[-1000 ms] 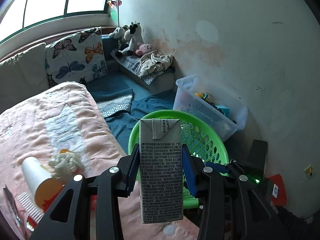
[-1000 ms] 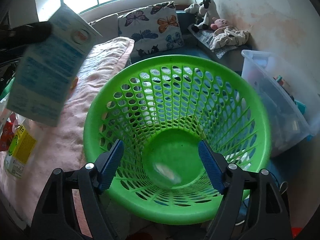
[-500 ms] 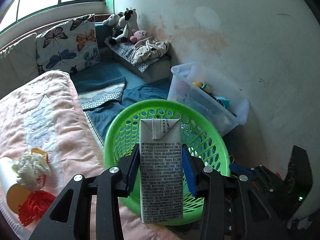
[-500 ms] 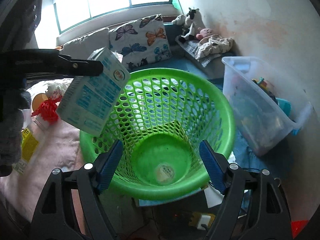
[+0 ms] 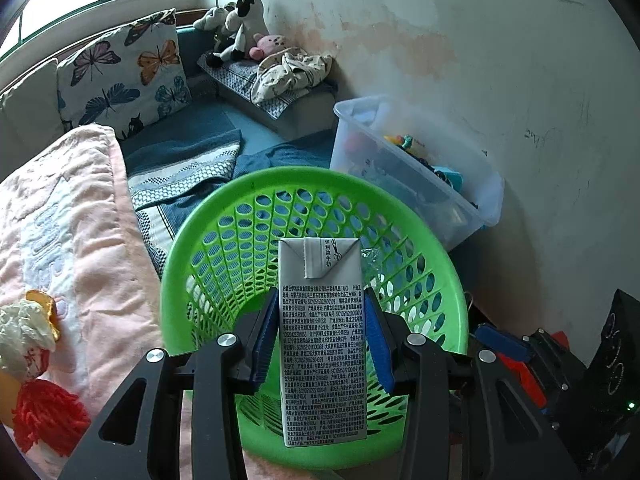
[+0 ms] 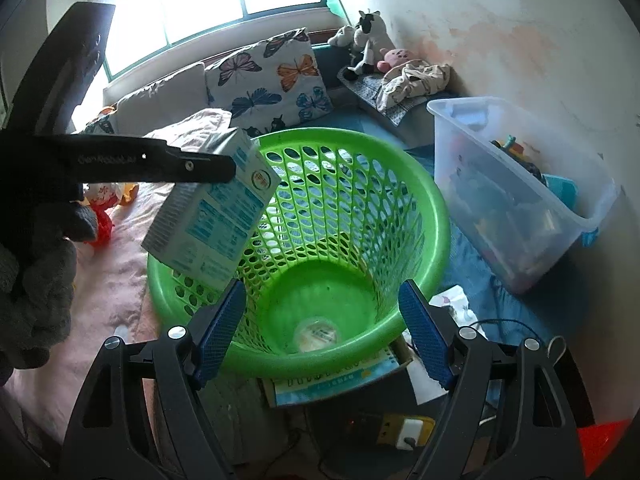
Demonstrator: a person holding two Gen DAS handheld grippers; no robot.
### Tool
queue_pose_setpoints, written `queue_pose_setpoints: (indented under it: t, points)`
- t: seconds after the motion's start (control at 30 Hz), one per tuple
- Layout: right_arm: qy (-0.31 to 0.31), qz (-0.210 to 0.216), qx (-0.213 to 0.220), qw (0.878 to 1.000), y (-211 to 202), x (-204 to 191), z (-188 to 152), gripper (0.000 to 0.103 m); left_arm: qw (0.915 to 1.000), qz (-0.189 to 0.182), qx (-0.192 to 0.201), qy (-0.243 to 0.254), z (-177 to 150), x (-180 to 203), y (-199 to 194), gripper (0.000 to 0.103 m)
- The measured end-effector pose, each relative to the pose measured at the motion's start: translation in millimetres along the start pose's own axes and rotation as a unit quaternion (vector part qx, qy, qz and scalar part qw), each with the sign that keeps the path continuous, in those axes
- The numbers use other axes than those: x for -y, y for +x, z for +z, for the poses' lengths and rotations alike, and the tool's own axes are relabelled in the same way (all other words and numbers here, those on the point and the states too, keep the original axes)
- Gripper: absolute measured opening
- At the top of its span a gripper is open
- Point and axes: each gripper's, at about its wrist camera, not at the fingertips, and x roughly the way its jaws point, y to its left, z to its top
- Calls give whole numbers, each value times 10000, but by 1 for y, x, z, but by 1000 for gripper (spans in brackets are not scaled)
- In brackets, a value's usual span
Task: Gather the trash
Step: 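Lower the white milk carton into the green basket and open the left tool, then grasp the pink snack wrapper with the left tool while the right tool grasps the clear tray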
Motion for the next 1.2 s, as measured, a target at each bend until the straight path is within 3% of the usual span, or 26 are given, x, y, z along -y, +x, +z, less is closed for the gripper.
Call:
queue_pose_setpoints:
  t: [0.1, 0.17, 0.5, 0.93, 1.2]
  points:
    - [27, 9, 12, 10000, -1, 0, -2, 79, 10000, -68, -56, -34, 1, -1, 3, 43]
    - [30, 19, 18, 10000, -2, 0, -2, 79, 9999, -112, -65, -89, 0, -2, 2, 53]
    - [20, 142, 151, 9998, -18, -12, -3, 79, 9998, -3, 195, -104, -18, -12, -36, 53]
    - [-284, 424, 161, 9986, -29, -57, -7, 80, 9952, 515, 782, -279, -64, -40, -118, 53]
    - [-472, 629, 176, 9967, -31, -88, -5, 80, 9904, 849, 944, -545, -93, -67, -152, 53]
